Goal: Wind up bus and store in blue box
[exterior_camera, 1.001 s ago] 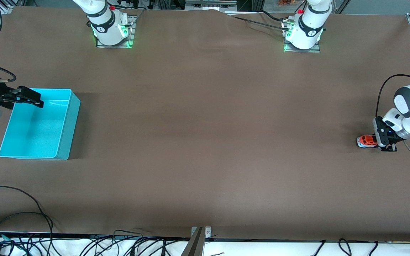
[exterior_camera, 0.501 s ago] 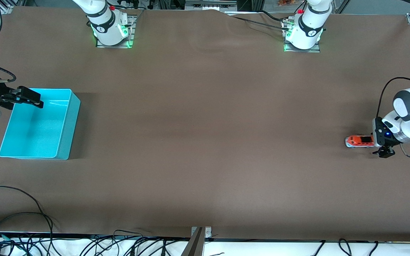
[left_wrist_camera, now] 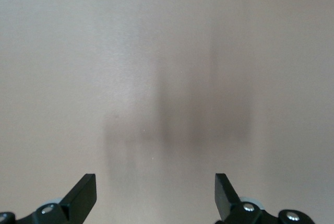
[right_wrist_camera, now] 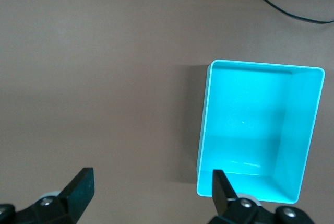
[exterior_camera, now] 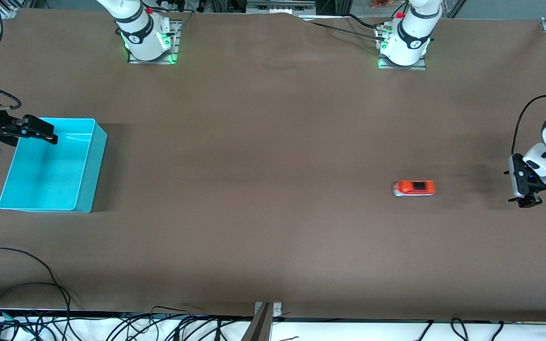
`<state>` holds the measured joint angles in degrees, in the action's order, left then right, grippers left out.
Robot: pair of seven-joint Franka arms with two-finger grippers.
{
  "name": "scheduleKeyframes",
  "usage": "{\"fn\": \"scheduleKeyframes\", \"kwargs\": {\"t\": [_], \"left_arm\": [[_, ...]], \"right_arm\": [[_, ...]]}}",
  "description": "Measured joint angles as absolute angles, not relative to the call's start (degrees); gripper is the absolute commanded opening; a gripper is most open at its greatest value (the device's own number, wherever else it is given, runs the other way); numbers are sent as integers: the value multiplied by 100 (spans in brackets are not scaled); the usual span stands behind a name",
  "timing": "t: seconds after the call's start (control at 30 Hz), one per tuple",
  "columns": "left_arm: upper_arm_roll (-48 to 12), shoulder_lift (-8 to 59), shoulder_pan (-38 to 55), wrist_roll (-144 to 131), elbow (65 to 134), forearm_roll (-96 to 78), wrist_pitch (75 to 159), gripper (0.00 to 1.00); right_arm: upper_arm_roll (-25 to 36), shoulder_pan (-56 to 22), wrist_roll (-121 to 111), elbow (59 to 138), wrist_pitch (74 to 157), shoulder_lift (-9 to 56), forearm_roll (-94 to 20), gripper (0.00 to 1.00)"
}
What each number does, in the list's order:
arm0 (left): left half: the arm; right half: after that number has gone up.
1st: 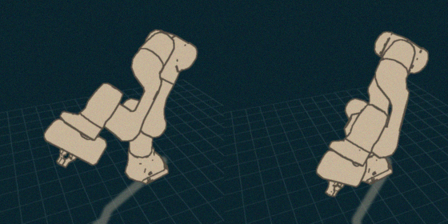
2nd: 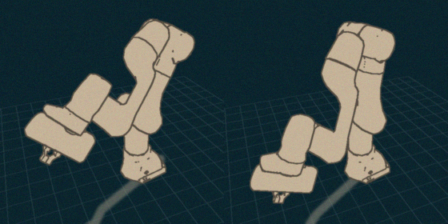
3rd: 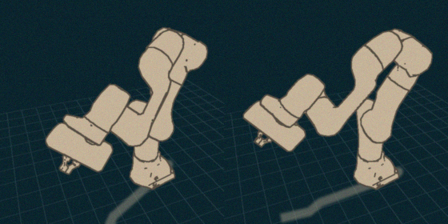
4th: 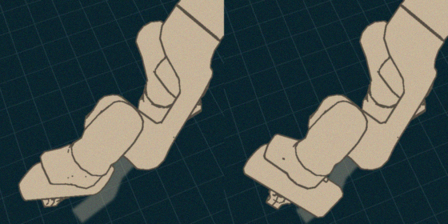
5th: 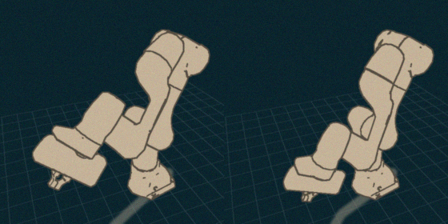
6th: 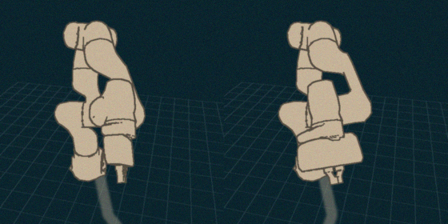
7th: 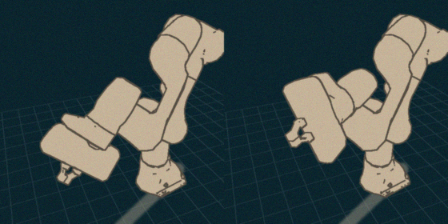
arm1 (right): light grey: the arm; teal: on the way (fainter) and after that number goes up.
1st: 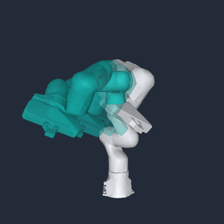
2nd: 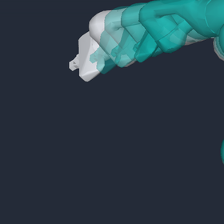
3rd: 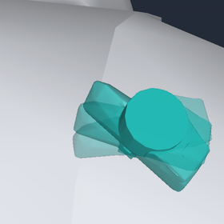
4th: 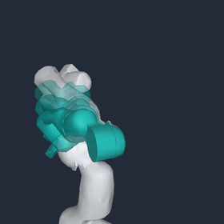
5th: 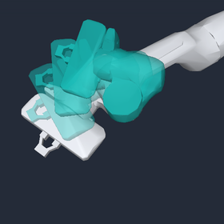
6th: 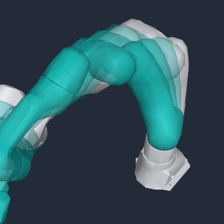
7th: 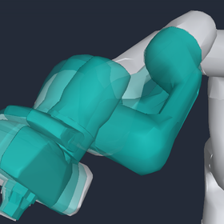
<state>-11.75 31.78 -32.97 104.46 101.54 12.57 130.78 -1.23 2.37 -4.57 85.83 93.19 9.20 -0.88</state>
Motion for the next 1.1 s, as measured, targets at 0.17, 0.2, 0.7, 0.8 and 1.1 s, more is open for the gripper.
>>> {"fn": "scheduleKeyframes", "kwargs": {"t": [0.17,0.2,0.7,0.8,1.1], "left_arm": [[-1224,2912,-3230,10237,10148,1237,12892,100],[-1239,2872,-3220,10217,10147,1205,12854,100],[-1656,2668,-3079,9346,9268,788,11234,100],[-1802,2666,-3051,8988,9045,788,10880,100],[-2120,2665,-3032,8194,8600,787,10184,100]], "right_arm": [[-123,237,-457,8583,9319,929,-88,100],[-123,237,-457,8583,9319,931,-88,100],[-122,237,-457,8583,9318,946,-88,100],[-122,237,-457,8583,9318,946,-88,100],[-122,237,-457,8583,9318,947,-88,100]]}}
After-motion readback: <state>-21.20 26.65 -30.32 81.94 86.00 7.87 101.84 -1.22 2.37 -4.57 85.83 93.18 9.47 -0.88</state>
